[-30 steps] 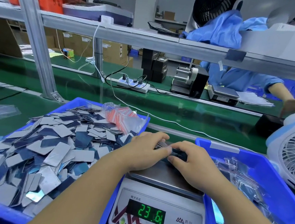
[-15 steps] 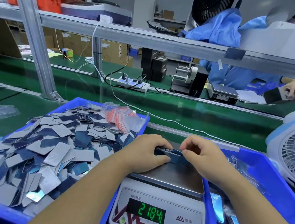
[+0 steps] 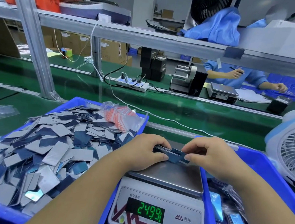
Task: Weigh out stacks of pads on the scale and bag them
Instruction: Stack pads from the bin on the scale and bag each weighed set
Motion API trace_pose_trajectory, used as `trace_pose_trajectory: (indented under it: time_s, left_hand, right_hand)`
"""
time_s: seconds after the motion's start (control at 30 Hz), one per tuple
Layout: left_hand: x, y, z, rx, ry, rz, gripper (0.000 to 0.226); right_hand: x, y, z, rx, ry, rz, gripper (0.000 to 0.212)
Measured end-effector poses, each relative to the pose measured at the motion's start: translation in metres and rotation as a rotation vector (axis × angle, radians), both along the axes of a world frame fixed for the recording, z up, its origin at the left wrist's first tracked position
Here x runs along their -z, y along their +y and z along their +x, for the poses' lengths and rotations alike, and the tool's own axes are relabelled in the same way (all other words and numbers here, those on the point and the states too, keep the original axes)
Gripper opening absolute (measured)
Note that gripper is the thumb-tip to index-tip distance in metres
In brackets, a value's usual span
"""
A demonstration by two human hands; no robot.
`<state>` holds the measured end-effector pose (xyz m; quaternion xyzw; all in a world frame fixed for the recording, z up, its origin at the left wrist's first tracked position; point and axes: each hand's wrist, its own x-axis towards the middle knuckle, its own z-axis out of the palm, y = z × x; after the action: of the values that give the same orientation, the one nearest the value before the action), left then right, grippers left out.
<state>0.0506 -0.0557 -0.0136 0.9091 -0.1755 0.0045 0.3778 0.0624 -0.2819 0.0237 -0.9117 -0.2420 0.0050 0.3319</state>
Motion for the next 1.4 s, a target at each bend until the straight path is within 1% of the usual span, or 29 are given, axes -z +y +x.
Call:
trace_pose_trajectory:
  time_s: [0.1,0.17,0.2,0.27,0.3,0.33,0.37,0.4,0.43,0.5,0.53,0.57,0.67,0.7,0.73,0.8,0.87,0.93,1.03,1.1,1.2,1.33,1.4]
  left_hand:
    - [-0.001,0.001,0.000,0.001,0.012,0.004,0.015]
    - [-0.001,0.001,0.000,0.003,0.014,0.001,0.012]
    - [-0.001,0.001,0.000,0.001,0.013,0.003,0.012]
    - [-0.002,0.001,-0.002,-0.002,0.005,0.023,0.013]
    - [-0.001,0.000,-0.002,-0.003,0.000,0.033,0.014]
    - [-0.001,0.000,-0.003,-0.006,-0.004,0.037,0.016]
    - [-0.001,0.000,-0.003,-0.012,-0.002,0.034,0.018]
    - [-0.001,-0.001,-0.003,-0.020,0.006,0.020,0.021]
    - [-0.001,-0.001,-0.003,-0.027,0.016,-0.003,0.024]
    - [-0.002,-0.002,-0.003,-0.030,0.038,-0.040,0.032]
    - [-0.002,-0.003,-0.003,-0.028,0.053,-0.053,0.035]
    - [-0.002,-0.003,-0.004,-0.026,0.064,-0.064,0.038]
    - [-0.001,-0.002,-0.004,-0.025,0.076,-0.081,0.051]
    - [-0.001,-0.002,-0.004,-0.023,0.071,-0.067,0.057]
    - [-0.002,-0.002,-0.004,-0.022,0.063,-0.043,0.057]
    - [-0.003,-0.002,-0.003,-0.019,0.033,0.002,0.042]
    - [-0.003,-0.003,-0.003,-0.023,0.008,0.017,0.029]
    - [-0.002,-0.002,-0.003,-0.023,-0.009,0.027,0.024]
    - [-0.002,-0.002,-0.003,-0.029,-0.002,0.015,0.015]
    - [-0.003,-0.003,-0.002,-0.022,-0.014,0.043,0.013]
    - [-0.004,-0.005,-0.003,-0.037,-0.010,0.066,0.016]
    - [-0.007,-0.011,-0.003,-0.048,0.050,0.052,0.032]
    - [-0.008,-0.013,-0.003,-0.047,0.097,0.025,0.040]
  right_hand:
    - [-0.005,-0.004,-0.001,-0.006,-0.024,-0.020,0.025]
    - [-0.010,-0.011,0.000,0.006,-0.030,0.042,0.028]
    - [-0.012,-0.013,0.001,0.023,-0.027,0.143,0.029]
    - [-0.011,-0.012,0.004,0.086,0.008,0.418,0.029]
    - [-0.008,-0.007,0.005,0.122,0.049,0.519,0.028]
    - [-0.003,0.001,0.005,0.155,0.093,0.560,0.027]
    - [0.002,0.009,0.004,0.171,0.141,0.545,0.025]
    - [0.009,0.016,0.003,0.173,0.176,0.473,0.023]
    - [0.015,0.021,0.003,0.166,0.174,0.349,0.021]
    - [0.020,0.026,0.003,0.137,0.089,0.081,0.022]
    - [0.020,0.027,0.002,0.129,0.053,0.014,0.024]
    - [0.019,0.028,0.001,0.127,0.042,-0.009,0.027]
    - [0.018,0.029,0.000,0.115,0.036,-0.051,0.035]
    - [0.017,0.029,0.000,0.110,0.040,-0.056,0.039]
    - [0.017,0.029,0.001,0.107,0.044,-0.054,0.042]
    - [0.015,0.028,0.001,0.116,0.051,-0.047,0.042]
    - [0.016,0.028,0.001,0.121,0.058,-0.037,0.036]
    - [0.017,0.026,0.000,0.105,0.031,-0.059,0.028]
    - [0.018,0.024,-0.002,0.055,0.012,-0.091,0.023]
    - [0.018,0.025,-0.004,0.016,-0.017,-0.104,0.014]
    - [0.022,0.032,-0.006,-0.011,-0.063,-0.116,0.031]
    - [0.024,0.043,-0.004,0.028,-0.099,-0.051,0.040]
    - [0.026,0.047,0.000,0.035,-0.102,-0.053,0.043]
